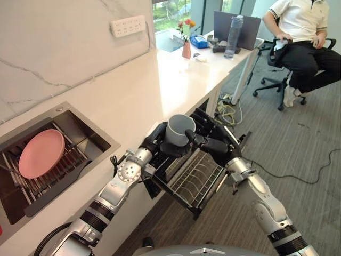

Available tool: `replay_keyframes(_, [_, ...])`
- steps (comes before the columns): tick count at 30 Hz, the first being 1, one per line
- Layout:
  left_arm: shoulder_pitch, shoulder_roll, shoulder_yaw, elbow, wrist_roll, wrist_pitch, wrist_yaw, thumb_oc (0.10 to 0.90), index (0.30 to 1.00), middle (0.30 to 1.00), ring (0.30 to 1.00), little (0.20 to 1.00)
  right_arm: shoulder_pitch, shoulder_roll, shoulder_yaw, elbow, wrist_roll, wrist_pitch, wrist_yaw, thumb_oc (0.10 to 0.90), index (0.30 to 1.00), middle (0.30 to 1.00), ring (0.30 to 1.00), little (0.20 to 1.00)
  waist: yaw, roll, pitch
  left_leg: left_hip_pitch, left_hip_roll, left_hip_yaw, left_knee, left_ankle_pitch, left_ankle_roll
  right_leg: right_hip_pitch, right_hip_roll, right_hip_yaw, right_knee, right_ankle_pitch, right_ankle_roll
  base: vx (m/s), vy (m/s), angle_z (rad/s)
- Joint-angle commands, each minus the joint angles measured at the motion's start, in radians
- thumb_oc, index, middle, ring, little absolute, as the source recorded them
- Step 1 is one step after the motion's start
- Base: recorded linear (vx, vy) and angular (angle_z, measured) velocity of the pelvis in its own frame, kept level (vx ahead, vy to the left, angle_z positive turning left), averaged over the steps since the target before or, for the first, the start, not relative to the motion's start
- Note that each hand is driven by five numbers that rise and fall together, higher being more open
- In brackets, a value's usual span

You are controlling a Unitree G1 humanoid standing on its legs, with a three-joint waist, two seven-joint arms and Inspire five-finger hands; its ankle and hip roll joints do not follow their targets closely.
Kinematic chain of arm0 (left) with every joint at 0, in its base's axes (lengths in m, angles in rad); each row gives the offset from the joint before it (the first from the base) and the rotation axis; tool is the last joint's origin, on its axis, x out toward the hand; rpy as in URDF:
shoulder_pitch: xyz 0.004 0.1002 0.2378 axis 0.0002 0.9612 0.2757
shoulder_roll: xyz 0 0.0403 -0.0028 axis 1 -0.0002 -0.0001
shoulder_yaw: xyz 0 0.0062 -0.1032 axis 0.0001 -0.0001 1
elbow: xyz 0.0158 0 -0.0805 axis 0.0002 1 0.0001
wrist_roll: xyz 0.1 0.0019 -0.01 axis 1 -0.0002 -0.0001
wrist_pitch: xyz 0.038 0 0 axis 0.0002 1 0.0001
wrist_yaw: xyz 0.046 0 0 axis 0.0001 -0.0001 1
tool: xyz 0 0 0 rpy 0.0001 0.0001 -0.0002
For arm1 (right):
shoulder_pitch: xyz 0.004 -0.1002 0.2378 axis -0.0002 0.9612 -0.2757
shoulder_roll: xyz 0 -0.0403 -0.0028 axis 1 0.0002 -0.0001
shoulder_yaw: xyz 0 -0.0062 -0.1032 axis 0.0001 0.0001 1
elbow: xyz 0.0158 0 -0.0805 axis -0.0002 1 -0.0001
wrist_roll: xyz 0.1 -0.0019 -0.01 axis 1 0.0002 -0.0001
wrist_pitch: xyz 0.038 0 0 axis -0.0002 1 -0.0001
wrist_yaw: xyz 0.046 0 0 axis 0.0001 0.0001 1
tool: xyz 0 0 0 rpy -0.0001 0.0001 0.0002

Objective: Place the dishes in the dishwasher.

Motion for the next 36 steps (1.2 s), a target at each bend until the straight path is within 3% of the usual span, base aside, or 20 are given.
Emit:
replay_keyframes(1, [-0.168,-0.062,0.081,-0.045,-0.083,-0.151,-0.023,0.4,0.3,0.3,0.3,0.3,-0.052,-0.052,0.003,-0.007,-0.107,-0.024,0.09,0.8,0.9,0.9,0.9,0.9,0.023,0.012,-0.055,0.056,0.026,-0.029,0.014,-0.128,-0.004,-0.002,-0.062,-0.038,0.012,-0.056,0.093,0.0,0.0,0.0])
replay_keyframes(5, [-0.157,-0.056,0.091,-0.038,-0.083,-0.151,-0.046,0.4,0.3,0.3,0.3,0.3,-0.069,-0.085,-0.013,-0.006,-0.211,-0.032,0.104,0.8,0.9,0.9,0.9,0.9,0.024,0.012,-0.06,0.056,0.026,-0.029,0.014,-0.129,-0.003,-0.001,-0.061,-0.039,0.012,-0.057,0.093,0.0,0.0,0.0])
replay_keyframes(14, [-0.141,-0.056,0.105,-0.032,-0.104,-0.156,-0.079,0.4,0.3,0.3,0.3,0.3,-0.115,-0.112,0.011,0.002,-0.314,-0.038,0.139,0.8,0.9,0.9,0.9,0.9,0.028,0.014,-0.059,0.055,0.025,-0.034,0.013,-0.13,-0.001,-0.001,-0.062,-0.042,0.012,-0.058,0.091,0.0,0.0,0.0])
replay_keyframes(24, [-0.111,-0.063,0.129,-0.032,-0.099,-0.153,-0.076,0.4,0.3,0.3,0.3,0.3,-0.093,-0.031,0.052,0.013,-0.147,0.006,0.191,0.8,0.9,0.9,0.9,0.9,0.036,0.014,-0.064,0.056,0.024,-0.037,0.013,-0.13,-0.001,0.005,-0.064,-0.051,0.012,-0.06,0.089,0.0,-0.001,0.02])
replay_keyframes(30, [-0.154,-0.055,0.132,0.01,0.003,-0.157,0.086,0.4,0.3,0.3,0.3,0.3,-0.055,0.096,0.002,-0.034,-0.045,-0.096,0.006,0.8,0.9,0.9,0.9,0.9,0.02,0.022,-0.067,0.063,0.023,-0.03,0.013,-0.132,0.0,0.003,-0.062,-0.041,0.012,-0.062,0.087,0.0,0.0,0.01])
replay_keyframes(35, [-0.159,-0.054,0.129,0.017,0.017,-0.159,0.113,0.4,0.3,0.3,0.3,0.3,-0.049,0.109,-0.002,-0.049,-0.041,-0.114,-0.029,0.8,0.9,0.9,0.9,0.9,0.016,0.023,-0.067,0.064,0.023,-0.029,0.013,-0.133,0.001,0.003,-0.062,-0.039,0.012,-0.061,0.087,0.0,0.0,0.0])
replay_keyframes(36, [-0.182,-0.05,0.107,0.034,0.025,-0.164,0.172,0.4,0.3,0.3,0.3,0.3,-0.047,0.122,-0.019,-0.135,-0.067,-0.151,-0.104,0.8,0.9,0.9,0.9,0.9,0.004,0.025,-0.067,0.066,0.022,-0.024,0.011,-0.136,0.002,0.002,-0.061,-0.03,0.012,-0.057,0.086,0.0,0.0,0.0])
